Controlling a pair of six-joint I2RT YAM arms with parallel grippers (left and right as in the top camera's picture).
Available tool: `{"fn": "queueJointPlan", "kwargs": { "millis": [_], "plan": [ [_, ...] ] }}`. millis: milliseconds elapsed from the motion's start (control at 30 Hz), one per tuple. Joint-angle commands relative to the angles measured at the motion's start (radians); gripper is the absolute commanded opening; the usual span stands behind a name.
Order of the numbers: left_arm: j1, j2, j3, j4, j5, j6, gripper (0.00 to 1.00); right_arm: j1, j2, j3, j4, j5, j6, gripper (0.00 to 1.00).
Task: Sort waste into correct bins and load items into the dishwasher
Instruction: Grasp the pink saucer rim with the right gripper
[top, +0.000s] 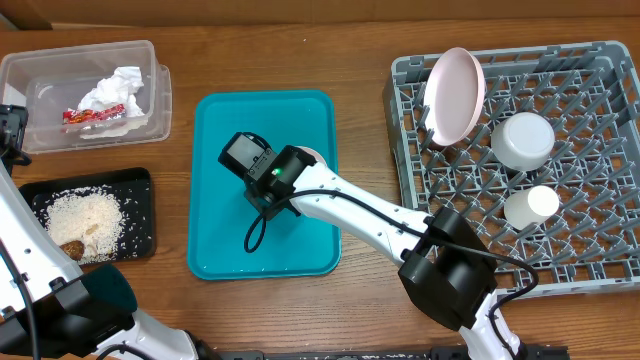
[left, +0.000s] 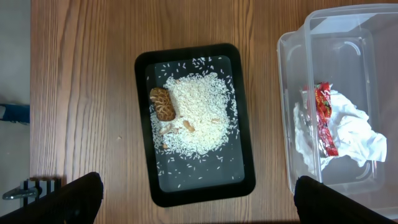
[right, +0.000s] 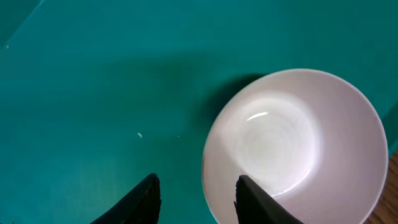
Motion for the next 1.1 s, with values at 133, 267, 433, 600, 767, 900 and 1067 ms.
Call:
{"fn": "queueJointPlan", "kwargs": {
  "millis": [133,267,433,600,767,900,1067],
  "plan": [
    [-0.004,0.01,0.005,0.001,-0.016,-0.016,1.0,-0.002,0.013,-0.082,0.074,-0.014,0.005,0.41],
    [-0.004,0.01,0.005,0.001,-0.016,-0.016,1.0,0.0,0.014,-0.085,0.076,-0.014,0.005,0.41],
    [-0.004,0.01,0.005,0.001,-0.016,-0.016,1.0,-0.001,0.014,-0.088,0.076,-0.014,0.005,0.35],
    [-0.004,0.01,0.005,0.001,-0.016,-0.016,1.0,-0.001,0.014,-0.089,0.075,-0.013,0.005,0.33],
    [-0.004,0.01,0.005,0.001,-0.016,-0.016,1.0,-0.001,0.017,-0.089,0.074,0.008,0.005,0.33],
    [-0.004,0.01,0.005,0.001,-0.016,-0.016,1.0,-0.001,0.018,-0.089,0.074,0.012,0.005,0.32],
    [-0.004,0.01,0.005,0.001,-0.016,-0.016,1.0,-0.001,0.048,-0.089,0.075,0.009,0.031,0.31]
  ]
}}
